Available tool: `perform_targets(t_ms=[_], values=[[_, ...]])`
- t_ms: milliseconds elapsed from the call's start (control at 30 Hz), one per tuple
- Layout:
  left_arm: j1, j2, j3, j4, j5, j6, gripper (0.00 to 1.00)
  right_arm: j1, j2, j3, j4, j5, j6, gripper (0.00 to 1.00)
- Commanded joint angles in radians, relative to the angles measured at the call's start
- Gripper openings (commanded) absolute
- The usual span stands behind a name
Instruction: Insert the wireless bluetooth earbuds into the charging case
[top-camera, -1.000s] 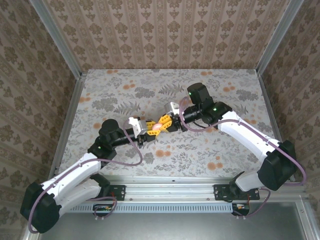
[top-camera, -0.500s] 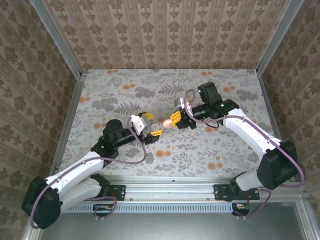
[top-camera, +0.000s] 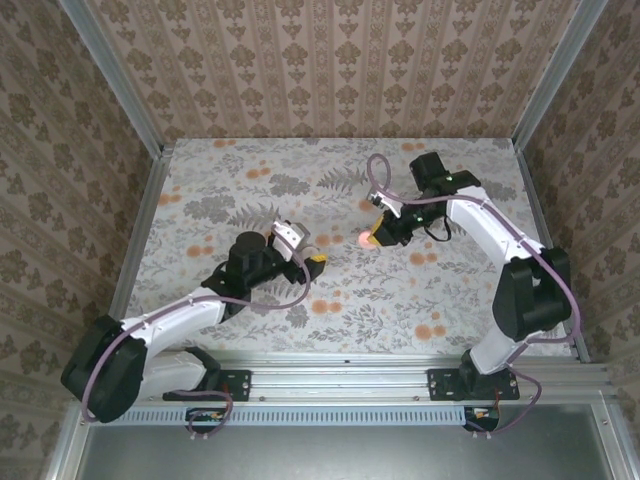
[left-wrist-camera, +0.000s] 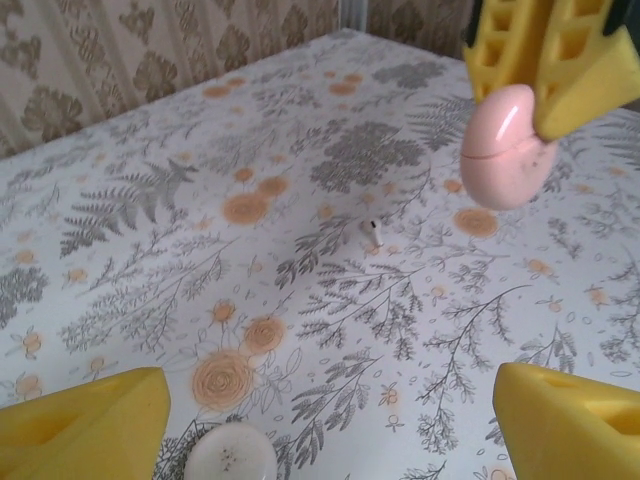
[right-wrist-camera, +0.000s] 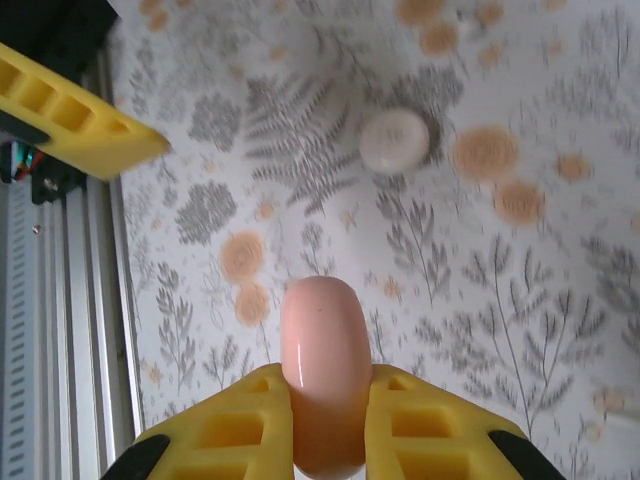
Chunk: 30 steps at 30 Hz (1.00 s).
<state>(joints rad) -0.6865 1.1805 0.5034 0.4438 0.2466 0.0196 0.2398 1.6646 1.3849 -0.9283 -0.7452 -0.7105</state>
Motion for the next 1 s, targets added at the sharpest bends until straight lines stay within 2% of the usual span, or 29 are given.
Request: perform_targets(t_ms=[0,167,467,733,967], values=[[0.004,0.007,0.057,-0.032,-0.050,-0.030,0.85,-0.025,0.045,0.043,-0.152,0.127,0.020,0.12],[0.011,0.020,0.081,-0.094,-0.080,-0.026,0.85,-0.080,0.108,0.047,-0.148,0.239,0.106,0.11],[0.044,0.052,0.081,-0.100,-0.101,-0.031,0.85,-0.147,0.232,0.113,-0.252,0.360,0.118,0.10],[0.083,0.098,0.085,-0.101,-0.097,-0.045,0.85,-0.210,0.308,0.148,-0.300,0.424,0.120,0.09],[0.123,0.107,0.080,-0.100,-0.094,-0.068,0.85,-0.219,0.359,0.157,-0.337,0.470,0.104,0.10]])
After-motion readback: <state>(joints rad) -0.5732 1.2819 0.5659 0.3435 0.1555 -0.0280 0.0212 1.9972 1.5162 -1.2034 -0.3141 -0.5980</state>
